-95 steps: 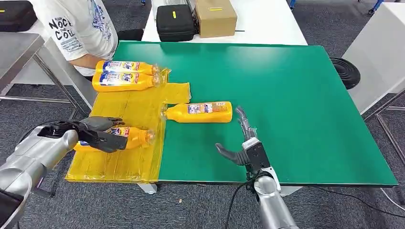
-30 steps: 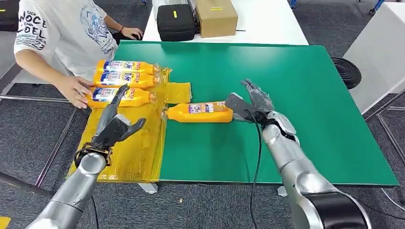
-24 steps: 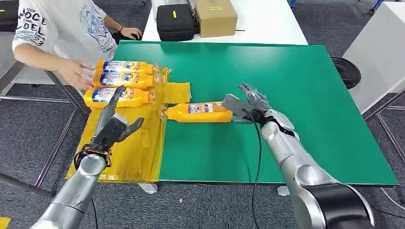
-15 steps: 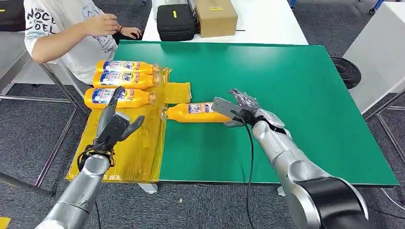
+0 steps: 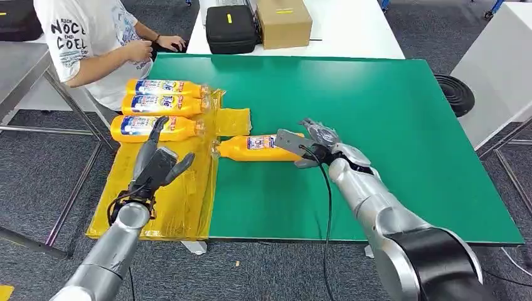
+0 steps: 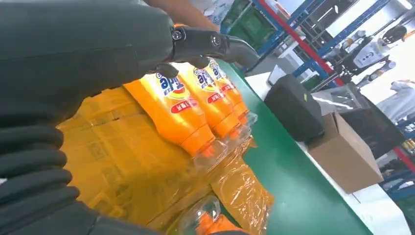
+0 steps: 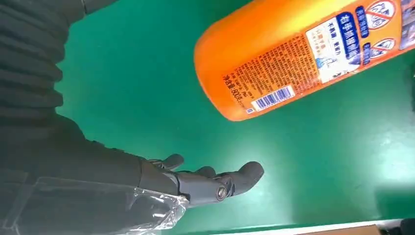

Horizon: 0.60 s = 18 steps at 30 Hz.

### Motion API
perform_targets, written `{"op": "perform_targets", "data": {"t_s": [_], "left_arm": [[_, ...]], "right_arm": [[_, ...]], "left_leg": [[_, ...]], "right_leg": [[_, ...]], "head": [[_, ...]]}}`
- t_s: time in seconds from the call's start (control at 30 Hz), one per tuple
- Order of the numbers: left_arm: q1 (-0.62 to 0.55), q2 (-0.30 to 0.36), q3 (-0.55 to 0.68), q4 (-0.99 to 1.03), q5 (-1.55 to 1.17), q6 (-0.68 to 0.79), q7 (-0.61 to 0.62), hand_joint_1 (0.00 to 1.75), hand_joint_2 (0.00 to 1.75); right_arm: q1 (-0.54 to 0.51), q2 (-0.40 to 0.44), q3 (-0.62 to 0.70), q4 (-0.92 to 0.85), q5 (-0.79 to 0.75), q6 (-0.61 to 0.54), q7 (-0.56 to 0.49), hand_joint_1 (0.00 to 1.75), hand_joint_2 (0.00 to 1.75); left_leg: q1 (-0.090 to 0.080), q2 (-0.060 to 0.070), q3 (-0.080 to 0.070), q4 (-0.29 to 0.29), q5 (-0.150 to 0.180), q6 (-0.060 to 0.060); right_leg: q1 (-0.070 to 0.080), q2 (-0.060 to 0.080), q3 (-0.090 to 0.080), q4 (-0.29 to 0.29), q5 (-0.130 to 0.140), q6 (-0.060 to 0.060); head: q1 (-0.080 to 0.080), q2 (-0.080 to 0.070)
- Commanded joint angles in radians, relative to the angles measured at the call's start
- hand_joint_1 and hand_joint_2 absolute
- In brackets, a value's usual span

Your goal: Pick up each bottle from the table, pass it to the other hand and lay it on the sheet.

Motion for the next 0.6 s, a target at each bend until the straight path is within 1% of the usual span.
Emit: {"op": "perform_targets", "data": {"t_s": [0.03, 0.07, 0.1, 0.13, 0.2, 0.27, 0.3, 0.33, 0.4, 0.43, 0.47, 0.5, 0.53, 0.57, 0.6], "left_arm": [[-0.060, -0.017, 0.014, 0.105, 0.001, -0.021, -0.005, 0.00, 1.75], [-0.062, -0.018, 0.010, 0.106, 0.001, -0.027, -0.005, 0.00, 1.75], [-0.063, -0.020, 0.009, 0.105, 0.001, -0.027, -0.005, 0.00, 1.75], [-0.064, -0.021, 0.008, 0.105, 0.001, -0.028, -0.005, 0.00, 1.75], [-0.066, -0.023, 0.008, 0.105, 0.001, -0.027, -0.005, 0.00, 1.75], [-0.071, -0.023, 0.003, 0.114, 0.000, -0.032, -0.006, 0.00, 1.75], [-0.075, -0.025, 0.001, 0.118, 0.001, -0.035, -0.008, 0.00, 1.75], [-0.080, -0.027, -0.002, 0.123, 0.002, -0.034, -0.013, 0.00, 1.75], [-0.079, -0.030, 0.000, 0.122, 0.006, -0.030, -0.018, 0.00, 1.75], [-0.071, -0.030, 0.002, 0.114, 0.007, -0.022, -0.021, 0.00, 1.75], [-0.060, -0.029, 0.005, 0.107, 0.007, -0.015, -0.023, 0.00, 1.75], [-0.059, -0.028, 0.005, 0.107, 0.007, -0.015, -0.023, 0.00, 1.75], [-0.055, -0.027, 0.006, 0.105, 0.007, -0.014, -0.024, 0.00, 1.75], [-0.055, -0.027, 0.006, 0.105, 0.007, -0.014, -0.024, 0.00, 1.75], [-0.055, -0.027, 0.006, 0.105, 0.007, -0.014, -0.024, 0.00, 1.75]], "right_arm": [[-0.068, -0.040, 0.015, 0.103, 0.009, 0.005, 0.044, 0.00, 1.75], [-0.064, -0.041, 0.018, 0.105, 0.016, 0.000, 0.056, 0.00, 1.75], [-0.061, -0.041, 0.017, 0.107, 0.016, 0.000, 0.056, 0.00, 1.75], [-0.059, -0.041, 0.017, 0.108, 0.016, 0.000, 0.056, 0.00, 1.75], [-0.057, -0.040, 0.018, 0.108, 0.017, -0.002, 0.057, 0.00, 1.75], [-0.057, -0.038, 0.022, 0.112, 0.024, 0.016, 0.049, 0.00, 1.75], [-0.055, -0.038, 0.026, 0.110, 0.027, 0.028, 0.030, 0.00, 1.75], [-0.050, -0.037, 0.029, 0.101, 0.029, 0.027, -0.003, 0.00, 1.75], [-0.048, -0.028, 0.025, 0.086, 0.024, -0.005, -0.063, 0.00, 1.75], [-0.051, -0.020, 0.015, 0.072, 0.013, -0.039, -0.106, 0.00, 1.75], [-0.059, -0.012, 0.006, 0.066, 0.004, -0.056, -0.128, 0.00, 1.75], [-0.062, -0.010, 0.006, 0.065, 0.004, -0.054, -0.128, 0.00, 1.75], [-0.064, -0.009, 0.006, 0.064, 0.004, -0.052, -0.127, 0.00, 1.75], [-0.064, -0.009, 0.006, 0.064, 0.004, -0.052, -0.127, 0.00, 1.75], [-0.064, -0.009, 0.006, 0.064, 0.004, -0.052, -0.127, 0.00, 1.75]], "left_leg": [[0.000, -0.001, 0.005, 0.000, -0.002, 0.001], [0.000, -0.002, 0.005, 0.000, -0.002, 0.001], [0.000, -0.001, 0.002, 0.000, 0.000, 0.000], [0.000, -0.001, 0.005, 0.001, -0.002, 0.001], [0.000, -0.001, 0.002, 0.000, -0.001, 0.000], [0.000, -0.001, 0.003, 0.000, -0.001, 0.000], [0.000, -0.001, 0.003, 0.000, -0.001, 0.000], [0.000, -0.001, 0.006, 0.001, -0.003, 0.000], [0.000, -0.001, 0.003, 0.000, -0.001, 0.000], [0.000, -0.001, 0.006, 0.001, -0.003, 0.000], [0.000, -0.001, 0.004, 0.000, -0.002, 0.000], [0.000, 0.001, 0.003, 0.000, -0.002, 0.000], [-0.001, 0.001, 0.002, 0.000, -0.001, 0.000], [-0.001, 0.002, 0.004, 0.000, -0.002, 0.000], [-0.001, 0.001, 0.003, 0.000, -0.001, 0.000]], "right_leg": [[0.000, -0.003, 0.006, 0.000, -0.002, -0.002], [0.000, -0.003, 0.006, 0.000, -0.003, -0.002], [0.000, -0.002, 0.002, 0.000, -0.001, -0.001], [0.000, -0.003, 0.006, 0.000, -0.003, -0.002], [0.000, -0.001, 0.002, 0.000, -0.001, -0.001], [0.000, -0.002, 0.004, 0.000, -0.002, -0.002], [0.000, -0.002, 0.003, 0.000, -0.001, -0.001], [0.000, -0.003, 0.006, 0.001, -0.003, -0.002], [0.000, -0.002, 0.003, 0.000, -0.001, -0.001], [0.001, -0.003, 0.006, 0.001, -0.003, -0.002], [0.000, -0.002, 0.004, 0.000, -0.002, -0.002], [0.000, 0.000, 0.003, 0.000, -0.001, -0.001], [0.000, 0.000, 0.002, 0.000, -0.001, -0.001], [0.000, 0.001, 0.004, 0.001, -0.002, -0.002], [0.000, 0.000, 0.002, 0.000, -0.001, -0.001]], "head": [[0.000, 0.000], [0.000, 0.000], [0.000, 0.000], [0.000, 0.000], [0.000, 0.000], [0.000, 0.000], [0.000, 0.000], [0.000, 0.000], [0.000, 0.000], [0.000, 0.000], [0.000, 0.000], [0.000, 0.000], [0.000, 0.000], [0.000, 0.000], [0.000, 0.000]]}}
